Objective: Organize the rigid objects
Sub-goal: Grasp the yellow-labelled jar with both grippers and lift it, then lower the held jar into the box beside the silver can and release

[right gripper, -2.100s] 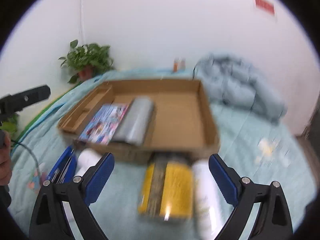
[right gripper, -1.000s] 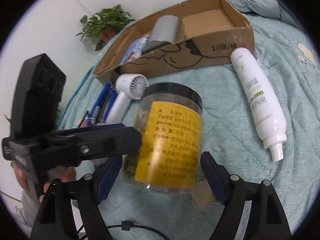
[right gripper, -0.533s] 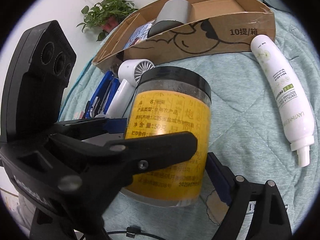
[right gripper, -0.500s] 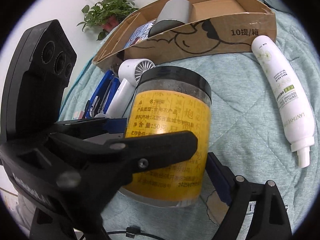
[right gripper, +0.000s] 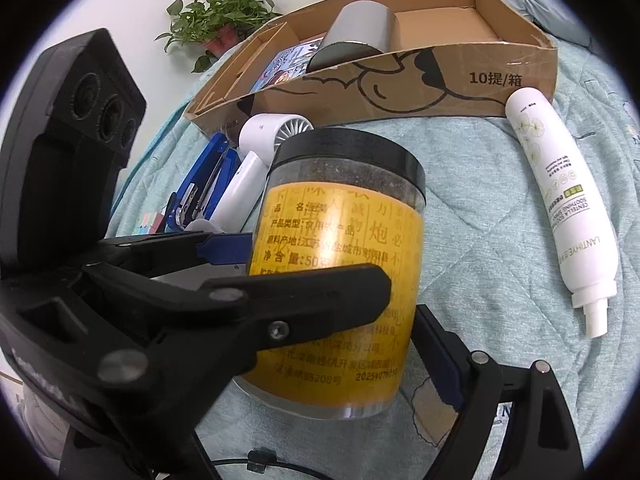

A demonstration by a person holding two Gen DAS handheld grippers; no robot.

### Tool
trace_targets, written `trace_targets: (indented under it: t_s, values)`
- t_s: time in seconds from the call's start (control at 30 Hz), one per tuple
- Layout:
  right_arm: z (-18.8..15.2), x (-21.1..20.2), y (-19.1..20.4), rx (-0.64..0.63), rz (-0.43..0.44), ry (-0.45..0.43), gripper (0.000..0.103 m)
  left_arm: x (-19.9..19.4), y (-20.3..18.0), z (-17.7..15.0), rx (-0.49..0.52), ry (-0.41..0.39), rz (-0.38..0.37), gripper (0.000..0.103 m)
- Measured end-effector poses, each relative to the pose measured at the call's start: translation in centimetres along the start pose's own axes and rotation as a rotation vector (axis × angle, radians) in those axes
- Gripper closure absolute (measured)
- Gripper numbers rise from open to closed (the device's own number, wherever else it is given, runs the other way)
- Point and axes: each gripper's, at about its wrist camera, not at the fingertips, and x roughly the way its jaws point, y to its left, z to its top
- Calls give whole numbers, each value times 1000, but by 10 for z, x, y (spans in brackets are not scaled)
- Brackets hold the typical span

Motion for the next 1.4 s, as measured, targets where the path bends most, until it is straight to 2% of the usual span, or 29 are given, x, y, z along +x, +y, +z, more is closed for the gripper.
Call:
trace_targets:
  t_s: [0.13, 0.4, 0.6, 0.73, 0.9, 1.17, 1.4]
  values:
    - [1, -10, 3, -4, -33, -29, 16, -13, -10, 2, 31, -38, -13, 22]
    - [12, -42, 17, -52, -74, -154, 16, -52, -27, 12, 85, -131, -35, 22]
    - [20, -49, 20, -79, -85, -189, 16, -65, -35, 22, 95, -162, -43, 23]
    - [38, -62, 16, -115, -104, -222, 16, -77, -45, 36, 124, -200, -31, 23]
    - [68, -74, 22, -164, -119, -263, 16, -97, -55, 67, 152, -250, -21, 23]
    - [130, -94, 23, -230, -156, -255, 16, -121, -75, 136, 214, -317, 11, 23]
    - [181, -92, 6, -205, -137, -208, 16, -115, -75, 202, 185, -307, 22, 23]
